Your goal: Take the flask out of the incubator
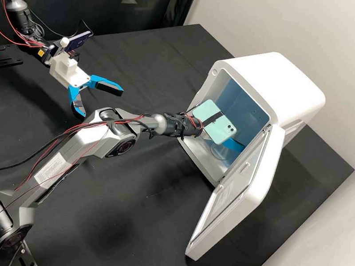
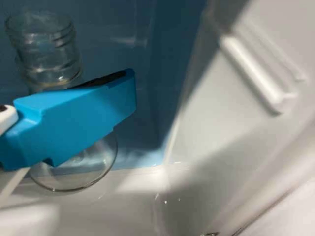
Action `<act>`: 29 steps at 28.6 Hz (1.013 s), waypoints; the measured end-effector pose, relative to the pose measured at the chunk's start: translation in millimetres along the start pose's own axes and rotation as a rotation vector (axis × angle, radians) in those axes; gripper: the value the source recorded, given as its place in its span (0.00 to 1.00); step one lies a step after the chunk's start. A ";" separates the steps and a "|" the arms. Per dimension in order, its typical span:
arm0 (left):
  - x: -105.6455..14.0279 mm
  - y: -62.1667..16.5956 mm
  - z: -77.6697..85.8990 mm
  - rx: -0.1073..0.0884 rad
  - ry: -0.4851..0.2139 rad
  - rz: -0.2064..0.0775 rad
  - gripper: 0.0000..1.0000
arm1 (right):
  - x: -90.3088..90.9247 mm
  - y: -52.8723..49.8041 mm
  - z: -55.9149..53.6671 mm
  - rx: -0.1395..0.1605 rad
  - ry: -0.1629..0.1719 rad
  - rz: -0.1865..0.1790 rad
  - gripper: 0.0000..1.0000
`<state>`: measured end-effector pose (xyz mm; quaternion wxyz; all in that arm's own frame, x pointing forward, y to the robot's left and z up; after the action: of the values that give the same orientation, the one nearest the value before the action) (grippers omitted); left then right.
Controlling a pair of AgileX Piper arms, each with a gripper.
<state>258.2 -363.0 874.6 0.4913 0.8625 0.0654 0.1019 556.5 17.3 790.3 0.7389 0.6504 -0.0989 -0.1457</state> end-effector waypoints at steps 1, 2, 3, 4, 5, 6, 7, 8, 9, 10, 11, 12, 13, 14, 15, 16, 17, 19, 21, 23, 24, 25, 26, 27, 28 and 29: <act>0.0 0.0 0.0 0.000 0.000 0.000 1.00 | 1.3 -0.8 0.5 0.005 -0.006 -0.003 1.00; 0.1 -0.1 0.4 0.000 -0.002 0.000 1.00 | 3.0 -1.8 -0.2 0.001 -0.012 -0.005 1.00; 0.1 -0.1 0.4 0.000 -0.002 0.000 1.00 | 4.4 -3.5 1.0 -0.007 -0.018 -0.008 1.00; 0.1 -0.1 0.6 0.000 -0.002 -0.001 1.00 | 5.6 -4.5 1.4 -0.005 -0.022 -0.012 1.00; 0.2 -0.3 1.1 0.000 -0.004 -0.001 1.00 | 6.3 -5.4 2.0 -0.004 -0.024 -0.013 0.00; 0.2 -0.3 1.1 0.000 -0.004 -0.001 1.00 | 6.6 -6.2 2.5 -0.004 -0.025 -0.017 0.00; 0.2 -0.3 1.1 0.000 -0.004 -0.001 1.00 | 7.1 -7.7 3.3 -0.003 -0.027 -0.021 0.00; 0.3 -0.4 1.6 -0.001 -0.005 -0.001 1.00 | 7.2 -7.9 3.5 -0.003 -0.027 -0.022 0.00; 0.3 -0.4 1.6 -0.001 -0.005 -0.001 1.00 | 7.2 -7.9 3.5 -0.003 -0.027 -0.022 0.00; 0.3 -0.5 2.2 0.000 -0.007 -0.001 1.00 | 7.2 -8.2 3.3 -0.003 -0.026 -0.025 0.00; 0.4 -0.5 2.4 0.000 -0.008 -0.002 1.00 | 7.2 -8.4 3.2 -0.003 -0.024 -0.027 0.00; 0.4 -0.5 2.4 0.000 -0.008 -0.002 1.00 | 7.2 -8.4 3.2 -0.003 -0.024 -0.028 0.00; 0.4 -0.5 2.4 0.000 -0.008 -0.002 1.00 | 7.2 -8.4 3.2 -0.003 -0.024 -0.028 0.00; 0.4 -0.5 2.4 0.000 -0.008 -0.002 1.00 | 7.2 -8.4 3.2 -0.003 -0.024 -0.028 0.00; 0.4 -0.5 2.4 0.000 -0.008 -0.002 1.00 | 7.2 -8.4 3.2 -0.003 -0.024 -0.028 0.00; 0.4 -0.5 2.4 0.000 -0.008 -0.002 1.00 | 7.2 -8.4 3.2 -0.003 -0.024 -0.028 0.00; 0.4 -0.5 2.4 0.000 -0.008 -0.002 1.00 | 7.2 -8.4 3.2 -0.003 -0.024 -0.028 0.00; 0.4 -0.5 2.4 0.000 -0.008 -0.002 1.00 | 7.5 -7.8 3.8 -0.006 -0.024 -0.026 0.00; 0.4 -0.5 2.4 0.000 -0.008 -0.002 1.00 | 7.5 -7.8 3.8 0.001 -0.024 -0.026 0.00; 0.4 -0.5 2.4 0.000 -0.008 -0.002 1.00 | 8.0 -6.4 5.4 0.002 -0.027 -0.024 0.00; 0.4 -0.5 2.4 0.000 -0.008 -0.002 1.00 | 8.3 -5.4 6.6 0.005 -0.030 -0.022 0.00; 0.4 -0.5 2.4 0.000 -0.008 -0.002 1.00 | 8.5 -5.2 7.0 0.009 -0.029 -0.023 0.00; 0.4 -0.5 2.4 0.000 -0.008 -0.002 1.00 | 9.0 -5.2 8.3 0.011 -0.031 -0.025 0.00; 0.4 -0.5 2.4 0.000 -0.008 -0.002 1.00 | 9.4 -4.6 9.2 0.011 -0.031 -0.027 0.00; 0.4 -0.5 2.4 0.001 -0.008 -0.002 1.00 | 9.9 -3.1 11.1 0.013 -0.035 -0.025 0.00; 0.4 -0.5 2.4 0.001 -0.008 -0.002 1.00 | 10.2 -2.1 12.2 0.014 -0.037 -0.023 0.00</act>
<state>259.1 -364.6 873.0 0.4911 0.8632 0.0643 0.0982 561.8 2.1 789.4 0.7308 0.6537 -0.1058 -0.1655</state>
